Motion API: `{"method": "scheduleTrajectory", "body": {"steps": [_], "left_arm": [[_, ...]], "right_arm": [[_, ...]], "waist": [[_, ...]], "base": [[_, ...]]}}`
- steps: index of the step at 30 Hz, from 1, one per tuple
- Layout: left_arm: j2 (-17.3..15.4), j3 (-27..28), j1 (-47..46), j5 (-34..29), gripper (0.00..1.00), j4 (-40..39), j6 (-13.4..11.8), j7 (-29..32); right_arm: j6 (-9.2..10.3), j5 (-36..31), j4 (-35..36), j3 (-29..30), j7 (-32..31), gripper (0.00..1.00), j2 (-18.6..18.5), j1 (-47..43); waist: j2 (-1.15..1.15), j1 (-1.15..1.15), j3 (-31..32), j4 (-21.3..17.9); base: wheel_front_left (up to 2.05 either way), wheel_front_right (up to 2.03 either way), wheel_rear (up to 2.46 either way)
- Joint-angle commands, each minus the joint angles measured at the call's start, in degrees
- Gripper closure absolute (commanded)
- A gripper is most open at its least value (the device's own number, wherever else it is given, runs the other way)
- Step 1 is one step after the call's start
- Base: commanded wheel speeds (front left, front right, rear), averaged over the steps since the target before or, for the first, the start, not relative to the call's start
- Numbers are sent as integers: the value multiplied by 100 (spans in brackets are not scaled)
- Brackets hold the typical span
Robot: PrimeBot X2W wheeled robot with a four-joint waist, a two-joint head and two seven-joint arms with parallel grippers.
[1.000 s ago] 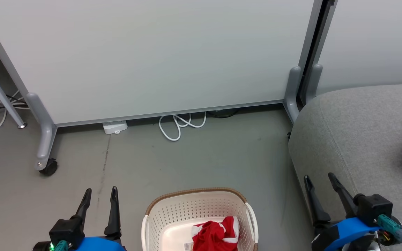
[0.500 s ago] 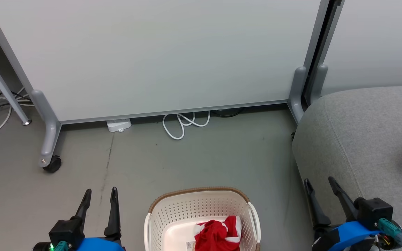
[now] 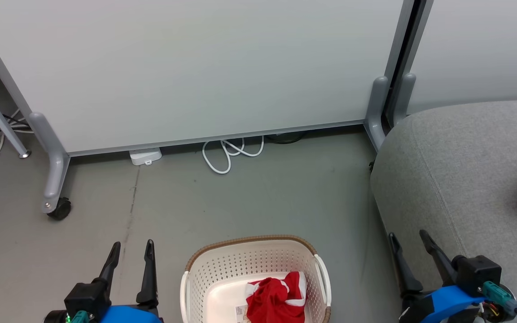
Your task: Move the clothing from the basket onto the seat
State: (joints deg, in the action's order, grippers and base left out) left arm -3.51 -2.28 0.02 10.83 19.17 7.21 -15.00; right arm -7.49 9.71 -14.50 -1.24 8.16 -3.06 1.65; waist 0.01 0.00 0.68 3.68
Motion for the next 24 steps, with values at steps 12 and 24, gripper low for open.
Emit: {"method": "scheduleTrajectory", "body": {"steps": [12,24], "left_arm": [[-286,-211,-41,221,0,-111,44,-27],[-366,-639,-923,156,0,292,44,-26]], "right_arm": [[-1,-55,56,-194,13,0,-42,241],[-1,-116,346,-537,38,0,-28,767]], "waist": [[-1,0,-403,-394],[-1,0,-1717,-1169]], "base": [[0,0,0],[0,0,0]]}}
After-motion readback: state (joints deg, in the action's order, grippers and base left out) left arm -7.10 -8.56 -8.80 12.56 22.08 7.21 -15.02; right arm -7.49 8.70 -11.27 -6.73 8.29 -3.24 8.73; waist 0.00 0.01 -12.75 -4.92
